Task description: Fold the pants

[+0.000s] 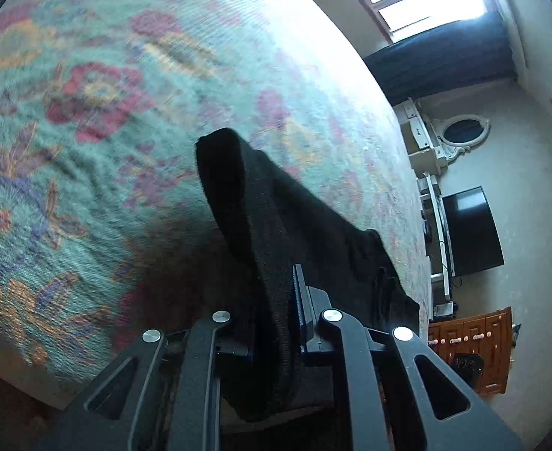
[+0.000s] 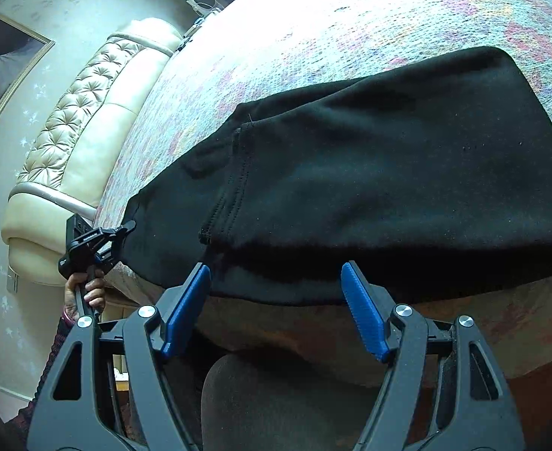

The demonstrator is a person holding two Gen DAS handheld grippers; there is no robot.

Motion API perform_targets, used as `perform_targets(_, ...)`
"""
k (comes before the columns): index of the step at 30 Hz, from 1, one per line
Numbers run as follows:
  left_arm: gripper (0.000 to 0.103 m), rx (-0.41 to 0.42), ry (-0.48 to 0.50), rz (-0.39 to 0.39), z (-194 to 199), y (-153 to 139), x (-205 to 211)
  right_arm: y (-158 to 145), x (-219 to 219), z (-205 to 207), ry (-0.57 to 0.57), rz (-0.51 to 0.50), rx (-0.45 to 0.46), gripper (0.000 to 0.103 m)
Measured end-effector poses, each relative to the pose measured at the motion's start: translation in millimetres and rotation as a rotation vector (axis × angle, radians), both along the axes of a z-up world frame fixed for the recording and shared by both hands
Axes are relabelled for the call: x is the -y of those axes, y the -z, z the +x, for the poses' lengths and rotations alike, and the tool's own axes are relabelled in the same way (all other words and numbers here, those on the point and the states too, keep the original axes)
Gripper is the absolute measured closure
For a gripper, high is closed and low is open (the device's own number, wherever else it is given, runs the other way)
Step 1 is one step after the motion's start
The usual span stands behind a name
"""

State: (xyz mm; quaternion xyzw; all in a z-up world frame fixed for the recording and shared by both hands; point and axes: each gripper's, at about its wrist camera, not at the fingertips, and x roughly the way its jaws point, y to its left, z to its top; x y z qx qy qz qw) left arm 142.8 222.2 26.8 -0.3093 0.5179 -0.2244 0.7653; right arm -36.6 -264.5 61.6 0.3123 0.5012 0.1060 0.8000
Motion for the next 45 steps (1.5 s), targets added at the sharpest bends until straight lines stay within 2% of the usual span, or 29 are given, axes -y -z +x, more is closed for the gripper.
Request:
perform_targets(3,0.088,0.104,0.042,-0.023,-7,-44,32,-2,3,0,0.015,0.005,0.01,0.031)
perform_targets(7,0.088,0.197,0.153,-0.01,-12,-86,101,-10,11,-3,0.061,-0.001,0.047,0.031)
perform_targets(11,0.088,0.24,0.294,0.02,-18,-103,196,-18,25,-8,0.145,-0.004,0.085,0.031)
perform_targets(14,0.088,0.238,0.383,0.079,-19,-93,261,-26,43,-15,0.238,-0.009,0.125,0.031)
perform_targets(18,0.087,0.184,0.474,0.108,-22,-54,327,-32,67,-24,0.354,-0.009,0.161,0.031)
perform_targets(23,0.086,0.104,0.512,0.215,-26,0,375,-18,88,-25,0.417,0.041,0.124,0.03)
perform_targets(24,0.082,0.084,0.506,0.227,-27,7,380,-15,91,-24,0.422,0.047,0.117,0.03)
perform_targets(26,0.072,0.052,0.494,0.207,-29,16,383,-10,94,-22,0.419,0.059,0.102,0.03)
perform_targets(28,0.051,0.042,0.5,0.136,-37,10,380,-5,96,-20,0.41,0.072,0.087,0.03)
perform_targets(30,0.048,0.052,0.51,0.118,-42,-2,375,0,95,-14,0.393,0.093,0.074,0.03)
perform_targets(33,0.031,0.093,0.502,0.092,-54,-29,355,11,91,-4,0.342,0.144,0.033,0.029)
perform_targets(37,0.023,0.155,0.423,0.111,-66,-52,307,18,83,12,0.277,0.155,0.011,0.028)
perform_targets(40,0.023,0.19,0.356,0.189,-67,-50,267,26,83,31,0.245,0.128,-0.022,0.024)
perform_targets(43,0.023,0.156,0.276,0.226,-60,-32,221,29,76,50,0.219,0.102,-0.046,0.023)
perform_targets(45,0.023,0.103,0.221,0.191,-52,-16,193,25,61,61,0.164,0.038,-0.063,0.02)
